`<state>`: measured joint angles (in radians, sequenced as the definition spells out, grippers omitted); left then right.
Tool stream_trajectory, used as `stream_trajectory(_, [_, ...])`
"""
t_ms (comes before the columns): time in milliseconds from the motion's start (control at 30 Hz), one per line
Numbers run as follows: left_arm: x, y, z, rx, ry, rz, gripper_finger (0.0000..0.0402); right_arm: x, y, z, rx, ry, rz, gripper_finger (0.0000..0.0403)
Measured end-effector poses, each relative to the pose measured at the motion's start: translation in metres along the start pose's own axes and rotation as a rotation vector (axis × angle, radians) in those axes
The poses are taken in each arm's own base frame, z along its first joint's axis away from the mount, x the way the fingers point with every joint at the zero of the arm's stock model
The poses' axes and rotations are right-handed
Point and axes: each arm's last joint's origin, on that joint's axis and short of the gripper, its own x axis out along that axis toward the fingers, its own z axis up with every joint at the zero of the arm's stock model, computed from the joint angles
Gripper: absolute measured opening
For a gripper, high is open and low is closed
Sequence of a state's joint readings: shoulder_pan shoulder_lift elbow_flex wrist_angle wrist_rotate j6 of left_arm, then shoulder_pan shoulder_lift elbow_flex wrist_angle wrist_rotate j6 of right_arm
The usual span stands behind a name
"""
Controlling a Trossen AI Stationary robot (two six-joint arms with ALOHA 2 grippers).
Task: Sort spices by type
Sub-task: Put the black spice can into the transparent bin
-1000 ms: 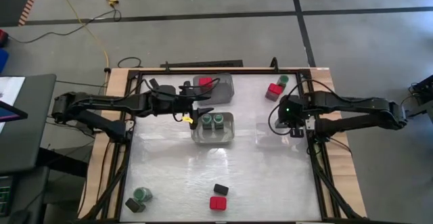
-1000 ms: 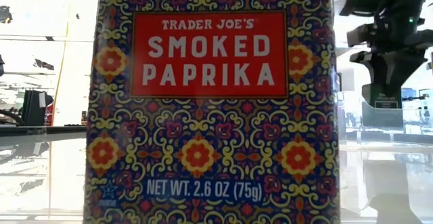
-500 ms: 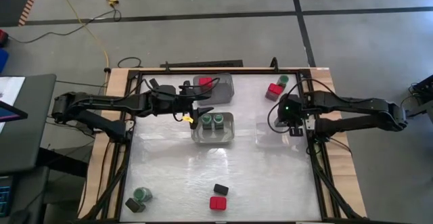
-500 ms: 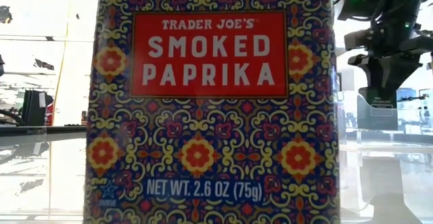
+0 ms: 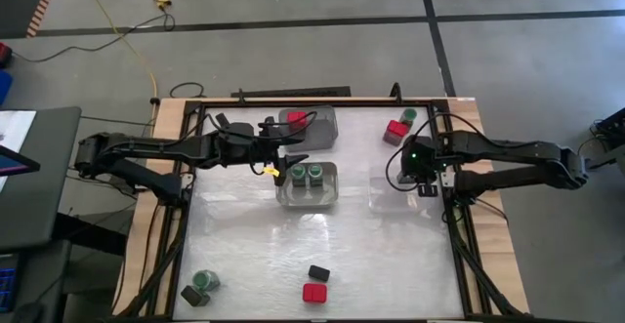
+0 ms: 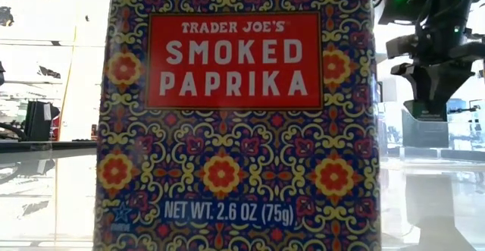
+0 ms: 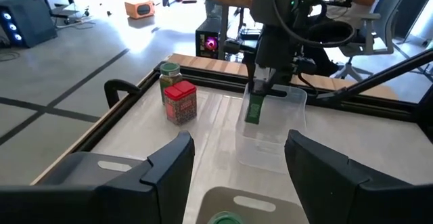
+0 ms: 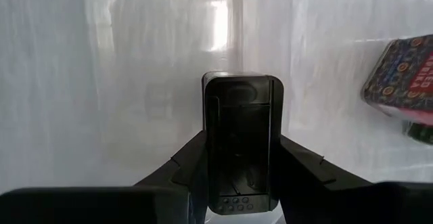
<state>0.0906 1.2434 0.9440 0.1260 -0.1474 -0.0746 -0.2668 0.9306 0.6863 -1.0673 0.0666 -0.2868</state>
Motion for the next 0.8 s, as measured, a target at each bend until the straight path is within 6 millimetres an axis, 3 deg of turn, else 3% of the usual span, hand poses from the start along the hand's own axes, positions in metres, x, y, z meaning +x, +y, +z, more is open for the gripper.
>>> stream_trajectory(800, [0.000, 0.000, 0.000, 0.026, 0.002, 0.000, 0.0222, 0.016, -0.001, 0.006, -0.053, 0.038, 0.011, 0.0158])
